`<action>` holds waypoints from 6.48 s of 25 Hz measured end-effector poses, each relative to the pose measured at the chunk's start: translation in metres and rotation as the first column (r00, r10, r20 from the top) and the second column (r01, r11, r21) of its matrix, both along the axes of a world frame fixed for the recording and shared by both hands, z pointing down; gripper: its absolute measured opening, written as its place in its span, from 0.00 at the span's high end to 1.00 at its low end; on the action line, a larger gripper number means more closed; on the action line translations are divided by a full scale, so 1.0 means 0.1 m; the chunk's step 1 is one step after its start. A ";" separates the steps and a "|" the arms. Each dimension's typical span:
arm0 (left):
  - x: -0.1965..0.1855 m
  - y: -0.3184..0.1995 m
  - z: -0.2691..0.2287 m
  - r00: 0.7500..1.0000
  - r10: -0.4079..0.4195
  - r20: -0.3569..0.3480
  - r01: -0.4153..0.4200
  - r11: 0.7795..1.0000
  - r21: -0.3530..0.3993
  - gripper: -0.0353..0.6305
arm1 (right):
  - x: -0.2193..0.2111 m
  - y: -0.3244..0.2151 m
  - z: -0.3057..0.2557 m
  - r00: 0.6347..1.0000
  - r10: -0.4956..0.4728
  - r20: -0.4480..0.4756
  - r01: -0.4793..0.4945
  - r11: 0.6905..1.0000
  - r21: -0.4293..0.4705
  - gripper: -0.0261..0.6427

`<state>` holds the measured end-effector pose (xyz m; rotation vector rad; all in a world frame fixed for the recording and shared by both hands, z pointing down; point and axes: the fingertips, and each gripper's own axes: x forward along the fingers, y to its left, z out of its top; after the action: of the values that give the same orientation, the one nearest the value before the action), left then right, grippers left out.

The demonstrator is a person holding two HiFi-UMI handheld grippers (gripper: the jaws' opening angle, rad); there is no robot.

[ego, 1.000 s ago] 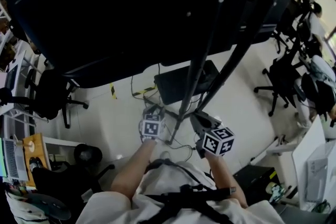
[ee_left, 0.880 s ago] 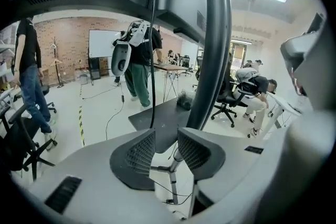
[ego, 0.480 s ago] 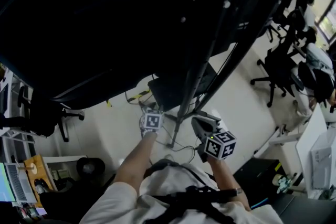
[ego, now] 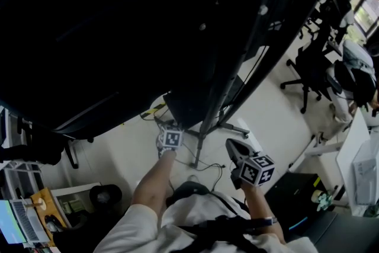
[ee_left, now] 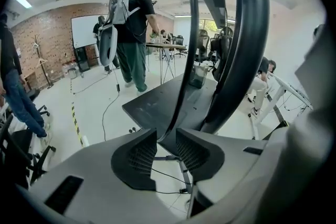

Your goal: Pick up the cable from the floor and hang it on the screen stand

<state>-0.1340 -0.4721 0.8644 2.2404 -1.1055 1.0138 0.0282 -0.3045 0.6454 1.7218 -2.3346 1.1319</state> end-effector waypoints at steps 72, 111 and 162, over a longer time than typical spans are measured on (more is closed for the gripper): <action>2.08 3.02 -5.46 0.849 0.423 -0.318 -0.173 0.789 0.589 0.92 | 1.24 1.86 0.35 0.981 -0.189 0.044 0.190 0.982 -0.018 0.76; 1.22 2.61 -7.11 0.850 0.472 -0.234 -0.167 0.663 0.730 0.92 | 0.03 1.09 0.52 0.889 -0.401 -0.223 0.406 0.914 -0.026 0.65; 0.54 1.88 -7.28 0.834 0.488 -0.258 -0.152 0.653 0.742 0.92 | -0.43 0.32 0.26 0.879 -0.404 -0.252 0.428 0.902 0.046 0.93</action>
<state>-0.0800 -0.2840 0.1366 3.1660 -0.9758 0.1066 -0.0152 -0.2730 0.6718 1.1986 -2.4705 0.7041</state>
